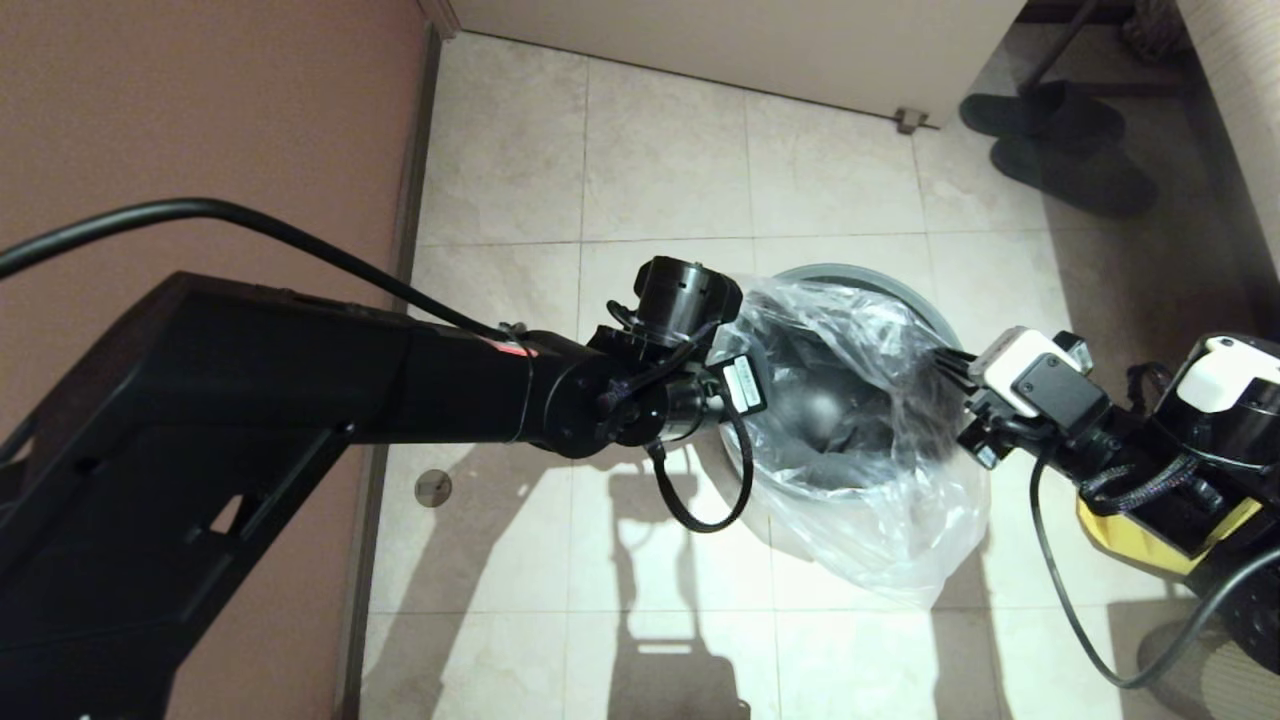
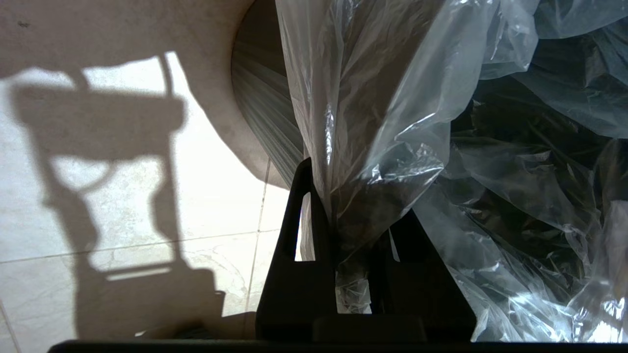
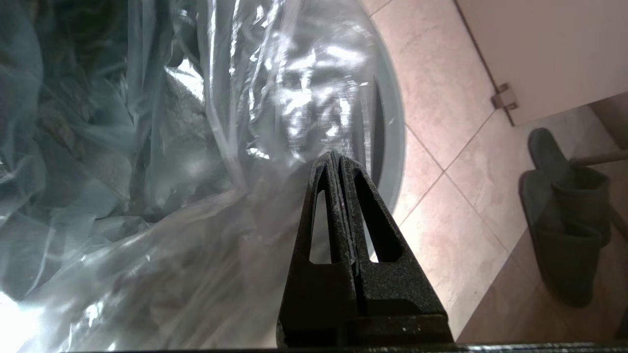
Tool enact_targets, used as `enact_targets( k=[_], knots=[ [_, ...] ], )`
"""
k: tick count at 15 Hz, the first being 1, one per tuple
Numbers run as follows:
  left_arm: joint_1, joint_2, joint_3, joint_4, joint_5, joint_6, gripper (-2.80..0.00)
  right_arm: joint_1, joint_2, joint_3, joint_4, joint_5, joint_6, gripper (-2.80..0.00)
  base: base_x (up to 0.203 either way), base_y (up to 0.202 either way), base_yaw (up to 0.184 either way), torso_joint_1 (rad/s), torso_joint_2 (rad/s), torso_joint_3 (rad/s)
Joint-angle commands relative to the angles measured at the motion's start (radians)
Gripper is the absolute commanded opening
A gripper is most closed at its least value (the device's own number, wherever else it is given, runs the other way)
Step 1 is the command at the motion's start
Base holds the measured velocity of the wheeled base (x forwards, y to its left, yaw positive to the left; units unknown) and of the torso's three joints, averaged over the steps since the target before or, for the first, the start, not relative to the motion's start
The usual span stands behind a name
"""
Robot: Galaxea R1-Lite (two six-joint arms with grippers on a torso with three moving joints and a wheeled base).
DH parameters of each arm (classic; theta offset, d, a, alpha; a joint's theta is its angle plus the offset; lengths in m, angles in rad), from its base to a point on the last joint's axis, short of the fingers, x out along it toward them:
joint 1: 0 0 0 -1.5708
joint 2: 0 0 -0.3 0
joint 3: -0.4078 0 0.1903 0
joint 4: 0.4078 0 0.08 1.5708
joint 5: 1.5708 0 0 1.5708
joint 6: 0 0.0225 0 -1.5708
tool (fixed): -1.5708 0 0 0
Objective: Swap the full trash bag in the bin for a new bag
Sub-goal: Put the new garbage bag on the trash can
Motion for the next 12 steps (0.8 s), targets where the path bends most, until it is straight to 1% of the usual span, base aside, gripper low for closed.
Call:
enact_targets(
  k=[1, 4, 5, 7, 9, 12],
  knots=[
    [0.002, -0.003, 0.005, 0.000, 0.001, -0.004, -2.80, 0.017, -0.101, 0.015, 0.050, -0.005, -0.002, -2.80, 0.000, 0.000, 0.000, 0.000, 0.00, 0.000],
    [0.002, 0.024, -0.013, -0.020, 0.005, -0.003, -2.80, 0.094, -0.231, 0.099, 0.171, -0.052, -0.001, -2.80, 0.000, 0.000, 0.000, 0.000, 0.00, 0.000],
    [0.002, 0.037, -0.025, -0.027, 0.011, -0.003, -2.80, 0.121, -0.256, 0.123, 0.211, -0.066, -0.001, 0.00, 0.000, 0.000, 0.000, 0.000, 0.00, 0.000],
    [-0.002, 0.048, -0.055, -0.032, 0.024, -0.006, -2.80, 0.139, -0.262, 0.146, 0.235, -0.073, 0.000, 0.00, 0.000, 0.000, 0.000, 0.000, 0.00, 0.000],
    [-0.012, 0.049, -0.082, -0.027, 0.045, -0.032, -2.80, 0.157, -0.243, 0.176, 0.233, -0.073, 0.000, 0.00, 0.000, 0.000, 0.000, 0.000, 0.00, 0.000],
    [-0.024, 0.010, -0.078, -0.021, 0.044, -0.046, -2.80, 0.171, -0.211, 0.174, 0.226, -0.070, -0.001, 0.00, 0.000, 0.000, 0.000, 0.000, 0.00, 0.000]
  ],
)
